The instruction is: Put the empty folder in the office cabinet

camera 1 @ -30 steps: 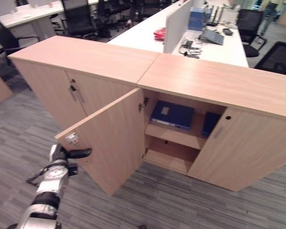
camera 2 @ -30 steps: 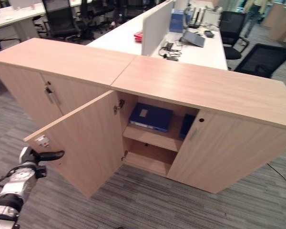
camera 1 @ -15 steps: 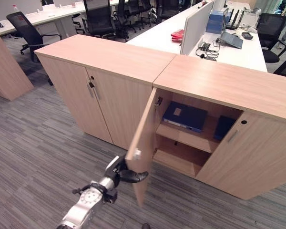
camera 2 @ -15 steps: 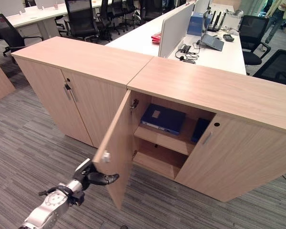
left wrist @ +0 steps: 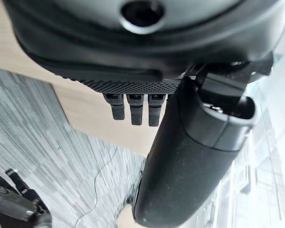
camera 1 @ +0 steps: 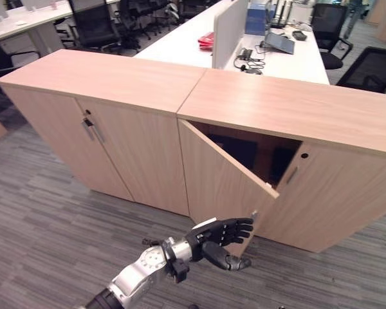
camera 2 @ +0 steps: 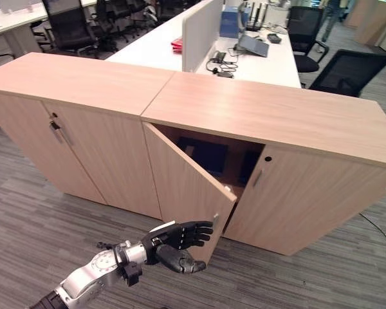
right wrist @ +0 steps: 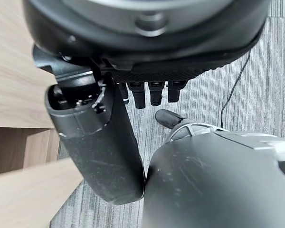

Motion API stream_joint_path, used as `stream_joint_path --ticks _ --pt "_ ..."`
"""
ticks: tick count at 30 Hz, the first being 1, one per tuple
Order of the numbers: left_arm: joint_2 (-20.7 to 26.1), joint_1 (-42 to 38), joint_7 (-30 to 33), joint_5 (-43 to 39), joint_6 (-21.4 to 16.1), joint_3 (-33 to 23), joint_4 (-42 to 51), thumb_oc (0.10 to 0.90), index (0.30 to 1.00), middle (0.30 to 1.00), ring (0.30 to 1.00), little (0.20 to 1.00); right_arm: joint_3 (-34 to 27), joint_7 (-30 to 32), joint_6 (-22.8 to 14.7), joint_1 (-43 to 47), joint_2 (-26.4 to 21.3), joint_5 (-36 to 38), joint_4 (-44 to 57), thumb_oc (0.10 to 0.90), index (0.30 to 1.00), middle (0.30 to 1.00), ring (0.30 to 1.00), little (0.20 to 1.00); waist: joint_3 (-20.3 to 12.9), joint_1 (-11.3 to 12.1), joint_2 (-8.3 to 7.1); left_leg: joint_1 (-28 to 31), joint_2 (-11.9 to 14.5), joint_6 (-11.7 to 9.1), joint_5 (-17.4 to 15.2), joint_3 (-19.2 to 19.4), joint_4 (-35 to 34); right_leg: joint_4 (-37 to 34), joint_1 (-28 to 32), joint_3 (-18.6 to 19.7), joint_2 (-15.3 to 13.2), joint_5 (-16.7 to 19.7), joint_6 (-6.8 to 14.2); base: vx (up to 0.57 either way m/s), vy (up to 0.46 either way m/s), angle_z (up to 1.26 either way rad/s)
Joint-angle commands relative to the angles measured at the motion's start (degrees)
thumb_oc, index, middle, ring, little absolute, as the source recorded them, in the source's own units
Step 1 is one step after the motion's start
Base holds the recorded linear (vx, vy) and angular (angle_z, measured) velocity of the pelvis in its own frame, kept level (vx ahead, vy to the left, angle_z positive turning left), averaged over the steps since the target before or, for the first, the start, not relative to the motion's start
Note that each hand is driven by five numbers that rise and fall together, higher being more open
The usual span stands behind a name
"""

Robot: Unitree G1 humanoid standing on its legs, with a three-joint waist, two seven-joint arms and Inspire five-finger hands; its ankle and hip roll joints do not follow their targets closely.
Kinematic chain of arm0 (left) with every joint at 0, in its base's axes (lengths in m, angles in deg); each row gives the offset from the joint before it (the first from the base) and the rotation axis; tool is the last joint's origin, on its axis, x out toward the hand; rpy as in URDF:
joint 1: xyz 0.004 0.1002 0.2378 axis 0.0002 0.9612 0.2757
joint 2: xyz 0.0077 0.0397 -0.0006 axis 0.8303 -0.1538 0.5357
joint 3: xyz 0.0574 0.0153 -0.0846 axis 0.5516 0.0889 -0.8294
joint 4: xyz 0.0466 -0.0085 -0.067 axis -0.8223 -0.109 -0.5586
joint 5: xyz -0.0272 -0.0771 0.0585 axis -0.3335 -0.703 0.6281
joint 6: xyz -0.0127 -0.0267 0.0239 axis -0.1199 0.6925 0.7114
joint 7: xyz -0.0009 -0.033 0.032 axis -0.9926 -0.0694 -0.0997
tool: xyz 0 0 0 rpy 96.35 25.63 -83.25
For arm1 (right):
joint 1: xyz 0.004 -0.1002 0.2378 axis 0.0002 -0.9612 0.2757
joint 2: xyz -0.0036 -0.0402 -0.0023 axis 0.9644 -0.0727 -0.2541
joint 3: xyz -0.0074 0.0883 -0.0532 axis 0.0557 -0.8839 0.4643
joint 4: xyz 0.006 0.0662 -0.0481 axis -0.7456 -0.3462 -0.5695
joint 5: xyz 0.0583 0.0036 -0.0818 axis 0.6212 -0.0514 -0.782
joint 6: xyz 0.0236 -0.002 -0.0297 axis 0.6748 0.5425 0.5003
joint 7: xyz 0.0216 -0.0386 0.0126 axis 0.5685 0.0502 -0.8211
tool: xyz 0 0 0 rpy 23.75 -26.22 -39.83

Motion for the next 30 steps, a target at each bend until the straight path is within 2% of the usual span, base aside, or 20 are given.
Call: stream_joint_path --ticks 1,12,13,14,18,22,30 --pt "-3.9 -5.4 -2.19 -3.86 -5.18 -0.99 4.61 0.8 0.9 0.9 0.9 0.9 2.53 -0.5 0.25 0.28 -1.58 -2.24 -4.59 0.8 0.9 0.9 0.9 0.9 -1.03 0.65 2.34 4.83 0.94 -1.0 -11.55 -1.81 -0.35 0.73 -0.84 0.1 1.05 -2.36 1.97 0.0 -0.018 -0.17" --pt "-4.8 -8.57 -1.2 -0.67 -5.52 -1.22 4.93 0.8 0.9 0.9 0.9 0.9 1.84 -0.34 0.53 0.05 -2.24 -1.54 -5.32 0.8 0.9 0.9 0.9 0.9 -1.34 -1.34 2.47 5.96 2.45 -1.63 -11.88 1.09 -0.35 0.06 -1.54 2.79 2.59 -3.19 1.26 0.0 -0.033 -0.15" --pt "-6.19 -10.64 -0.37 1.32 -5.75 -1.57 1.88 0.8 0.9 0.9 0.9 0.9 2.06 -0.53 0.49 -0.03 -2.31 -1.03 -4.75 0.8 0.9 0.9 0.9 0.9 -1.58 -2.46 2.54 6.31 2.9 -1.82 -11.9 2.27 -0.35 -0.08 -1.9 3.85 3.09 -3.58 1.06 0.04 -0.105 -0.42" --pt "-6.58 -13.59 1.94 7.04 -7.46 -4.33 -4.03 0.8 0.9 0.9 0.9 0.9 1.11 -0.47 0.25 -0.2 -3.57 -0.43 -4.25 0.8 0.9 0.9 0.9 0.9 -1.87 -3.76 3.02 6.99 3.75 -2.26 -12.02 4.41 -0.35 -0.22 -2.45 5.78 4.14 -4.21 0.7 0.05 -0.12 -0.45" --pt "-3.36 -12.91 0.93 10.43 -8.02 -7.12 -5.7 0.8 0.9 0.9 0.9 0.9 -0.03 -1.24 0.36 -0.83 -4.96 -0.75 -5.14 0.8 0.9 0.9 0.9 0.9 -2.47 -4.79 3.79 7.84 4.62 -2.8 -12.09 6.52 -0.35 -0.22 -2.94 7.79 5.35 -4.96 0.48 0.05 -0.06 -0.62" --pt "2.04 -13.5 -0.47 13.24 -7.89 -8.63 -9.6 0.8 0.9 0.9 0.9 0.9 -0.76 -2.74 0.76 -1.24 -6.77 -1.79 -6.96 0.8 0.9 0.9 0.9 0.9 -3.27 -5.82 4.61 8.94 5.67 -3.57 -11.94 8.64 -0.35 -0.22 -2.89 9.36 6.77 -5.81 0.05 0.05 -0.061 -0.34" --pt "5.73 -19.43 0.27 17.41 -8.47 -8.69 -16.46 0.8 0.9 0.9 0.9 0.9 -1.23 -4.25 0.16 -2.81 -8.41 -0.42 -7.23 0.8 0.9 0.9 0.9 0.9 -4.41 -7.81 5.04 10.15 6.99 -4.53 -11.21 11.1 -0.35 -0.22 -2.78 11.31 8.84 -7.02 -0.82 0.03 -0.061 -0.12"
